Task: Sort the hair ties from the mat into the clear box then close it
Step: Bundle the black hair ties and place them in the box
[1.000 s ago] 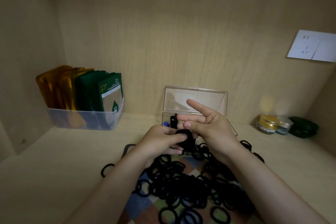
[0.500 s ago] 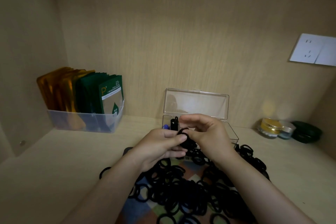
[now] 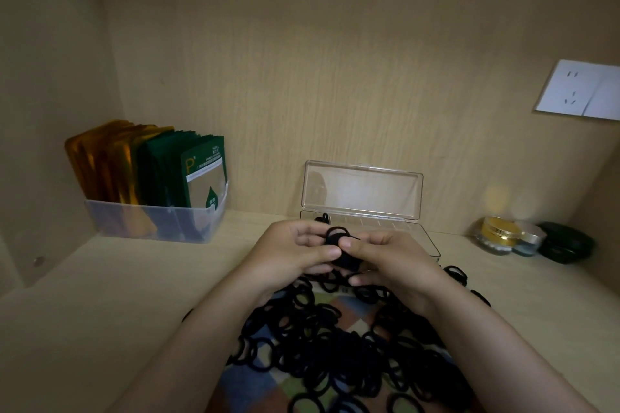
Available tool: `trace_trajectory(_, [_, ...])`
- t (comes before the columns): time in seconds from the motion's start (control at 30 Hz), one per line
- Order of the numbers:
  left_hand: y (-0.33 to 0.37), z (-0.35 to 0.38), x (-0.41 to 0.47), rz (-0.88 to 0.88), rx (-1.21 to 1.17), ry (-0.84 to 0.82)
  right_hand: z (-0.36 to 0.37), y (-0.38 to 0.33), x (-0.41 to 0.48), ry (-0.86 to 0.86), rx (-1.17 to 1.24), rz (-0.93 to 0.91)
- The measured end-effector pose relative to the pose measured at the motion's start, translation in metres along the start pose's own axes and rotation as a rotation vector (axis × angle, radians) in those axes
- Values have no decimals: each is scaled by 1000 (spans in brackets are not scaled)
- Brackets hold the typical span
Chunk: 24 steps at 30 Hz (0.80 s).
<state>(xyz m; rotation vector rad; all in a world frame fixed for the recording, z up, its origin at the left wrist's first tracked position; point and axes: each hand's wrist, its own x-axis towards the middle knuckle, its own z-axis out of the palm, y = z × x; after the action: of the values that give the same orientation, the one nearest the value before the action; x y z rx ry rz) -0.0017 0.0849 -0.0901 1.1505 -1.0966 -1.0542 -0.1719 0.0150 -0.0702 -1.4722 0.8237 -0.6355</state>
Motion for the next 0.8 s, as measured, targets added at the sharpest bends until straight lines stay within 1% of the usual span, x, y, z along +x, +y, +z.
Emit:
trace_trajectory(0.07, [-1, -1, 3, 6, 71, 99, 0, -1, 2, 0, -12, 3])
trace_trajectory(0.17, [-1, -6, 10, 13, 254, 103, 1, -10, 12, 15, -81, -22])
trace_trajectory(0.23, [2, -12, 21, 48, 386, 132, -1, -17, 25, 123, -183, -46])
trace_trajectory(0.3, [7, -19, 33, 108, 532, 242, -6, -23, 43, 253, -337, -75])
trace_trajectory(0.37, [11, -24, 42, 147, 645, 304, -9, -27, 59, 308, -517, -82])
trace_trajectory(0.43, [7, -25, 52, 173, 727, 267, -8, -28, 71, 297, -783, -79])
trace_trajectory(0.5, [0, -23, 58, 180, 809, 177, -4, -26, 78, 281, -1006, -83])
trace_trajectory(0.57, [-9, -19, 61, 186, 844, 101, -1, -23, 84, 272, -1090, -81])
trace_trajectory(0.63, [-18, -18, 62, 204, 833, 59, 3, -23, 89, 260, -1158, -63])
trace_trajectory(0.77, [-37, -19, 61, 245, 901, 30, 15, -24, 98, 72, -1425, 35])
trace_trajectory(0.8, [-40, -18, 61, 263, 921, 35, 16, -24, 99, 42, -1460, 45])
